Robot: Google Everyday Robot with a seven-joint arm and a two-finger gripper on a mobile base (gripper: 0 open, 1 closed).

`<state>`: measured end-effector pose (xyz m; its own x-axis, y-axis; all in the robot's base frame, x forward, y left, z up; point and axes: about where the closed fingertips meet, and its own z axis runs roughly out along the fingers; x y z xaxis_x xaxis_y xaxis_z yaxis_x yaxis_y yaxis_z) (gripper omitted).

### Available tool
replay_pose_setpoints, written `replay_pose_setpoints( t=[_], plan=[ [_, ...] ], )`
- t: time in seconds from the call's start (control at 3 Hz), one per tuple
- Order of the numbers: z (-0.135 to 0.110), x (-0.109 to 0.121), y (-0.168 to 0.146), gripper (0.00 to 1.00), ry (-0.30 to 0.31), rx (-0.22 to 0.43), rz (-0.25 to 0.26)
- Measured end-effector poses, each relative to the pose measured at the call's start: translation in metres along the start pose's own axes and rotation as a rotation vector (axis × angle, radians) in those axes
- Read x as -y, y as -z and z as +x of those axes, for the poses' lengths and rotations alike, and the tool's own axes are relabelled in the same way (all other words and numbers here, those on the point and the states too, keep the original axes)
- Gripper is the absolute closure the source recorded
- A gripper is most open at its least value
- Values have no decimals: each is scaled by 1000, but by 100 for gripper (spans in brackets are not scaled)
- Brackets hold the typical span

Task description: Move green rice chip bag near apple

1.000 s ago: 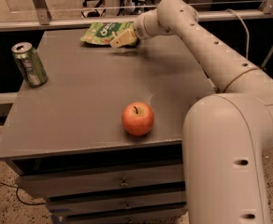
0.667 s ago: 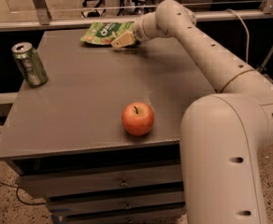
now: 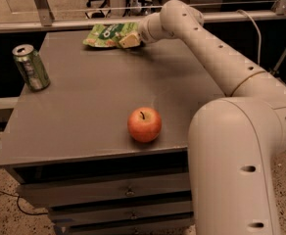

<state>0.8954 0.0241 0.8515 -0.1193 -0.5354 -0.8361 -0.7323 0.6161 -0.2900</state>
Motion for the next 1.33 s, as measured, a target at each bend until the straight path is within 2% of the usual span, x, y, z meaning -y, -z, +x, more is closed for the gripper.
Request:
replay_pose_setpoints(
  t=[0.33, 0.67, 1.0, 1.33],
  plan=[
    [-2, -1, 3, 87, 25, -1, 5],
    [-11, 1, 16, 100, 47, 20, 19],
    [-21, 3, 46, 100, 74, 45, 29],
    [-22, 1, 93, 100, 82, 58, 6]
  ],
)
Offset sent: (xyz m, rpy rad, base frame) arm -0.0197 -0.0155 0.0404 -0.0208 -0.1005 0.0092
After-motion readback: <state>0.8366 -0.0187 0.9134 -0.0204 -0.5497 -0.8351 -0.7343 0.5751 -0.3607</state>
